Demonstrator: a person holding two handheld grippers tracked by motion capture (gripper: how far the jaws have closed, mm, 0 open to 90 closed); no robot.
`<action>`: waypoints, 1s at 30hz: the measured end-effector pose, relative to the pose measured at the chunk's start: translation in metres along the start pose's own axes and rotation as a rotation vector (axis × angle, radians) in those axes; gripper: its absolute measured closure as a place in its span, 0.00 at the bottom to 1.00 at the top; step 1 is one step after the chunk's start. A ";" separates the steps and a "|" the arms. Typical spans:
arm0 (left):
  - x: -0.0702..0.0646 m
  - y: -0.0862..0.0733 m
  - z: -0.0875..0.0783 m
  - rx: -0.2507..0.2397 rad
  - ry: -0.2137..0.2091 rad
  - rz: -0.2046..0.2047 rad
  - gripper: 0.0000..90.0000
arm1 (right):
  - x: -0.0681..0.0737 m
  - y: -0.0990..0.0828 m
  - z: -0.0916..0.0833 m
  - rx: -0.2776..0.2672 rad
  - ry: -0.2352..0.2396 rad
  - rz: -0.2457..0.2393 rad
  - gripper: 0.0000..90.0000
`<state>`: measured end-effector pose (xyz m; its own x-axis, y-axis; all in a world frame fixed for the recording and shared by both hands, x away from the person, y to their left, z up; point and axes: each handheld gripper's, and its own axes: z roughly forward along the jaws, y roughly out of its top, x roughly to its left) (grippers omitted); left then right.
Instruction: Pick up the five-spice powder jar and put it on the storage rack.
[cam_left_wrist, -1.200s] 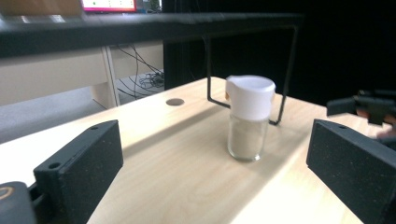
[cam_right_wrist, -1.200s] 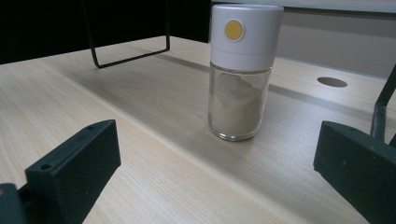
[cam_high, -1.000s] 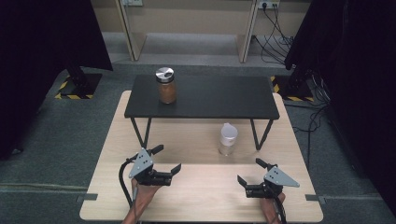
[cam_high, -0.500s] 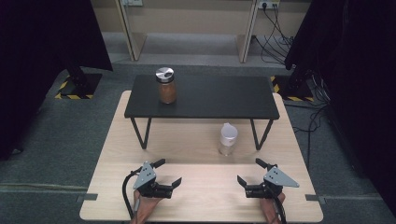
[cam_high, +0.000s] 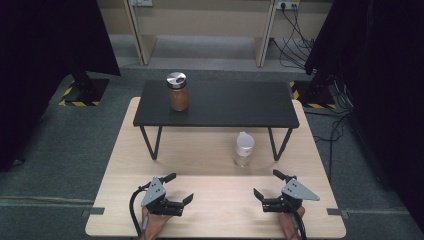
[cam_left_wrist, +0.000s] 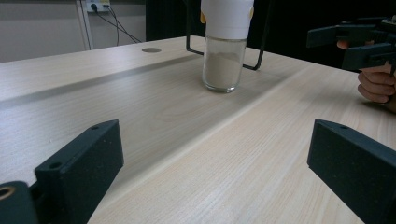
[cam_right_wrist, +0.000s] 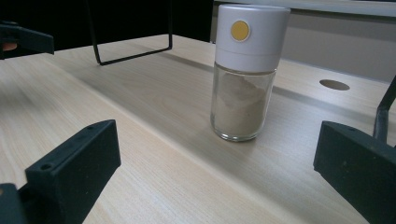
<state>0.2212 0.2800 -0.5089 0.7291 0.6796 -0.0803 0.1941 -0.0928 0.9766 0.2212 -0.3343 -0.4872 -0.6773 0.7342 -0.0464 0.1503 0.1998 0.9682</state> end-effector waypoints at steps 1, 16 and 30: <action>0.000 0.000 0.000 0.002 0.000 -0.007 0.03 | 0.000 0.000 0.000 0.001 0.001 -0.001 0.01; 0.001 0.001 0.002 0.009 -0.010 -0.011 0.03 | 0.000 -0.002 -0.001 -0.005 -0.007 0.018 0.01; 0.002 0.000 0.001 0.007 -0.011 -0.018 0.03 | -0.002 -0.002 -0.002 -0.008 -0.004 0.022 0.01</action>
<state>0.2237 0.2809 -0.5089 0.7326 0.6734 -0.0997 0.2116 -0.0861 0.9736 0.2209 -0.3369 -0.4888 -0.6711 0.7409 -0.0260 0.1593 0.1784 0.9710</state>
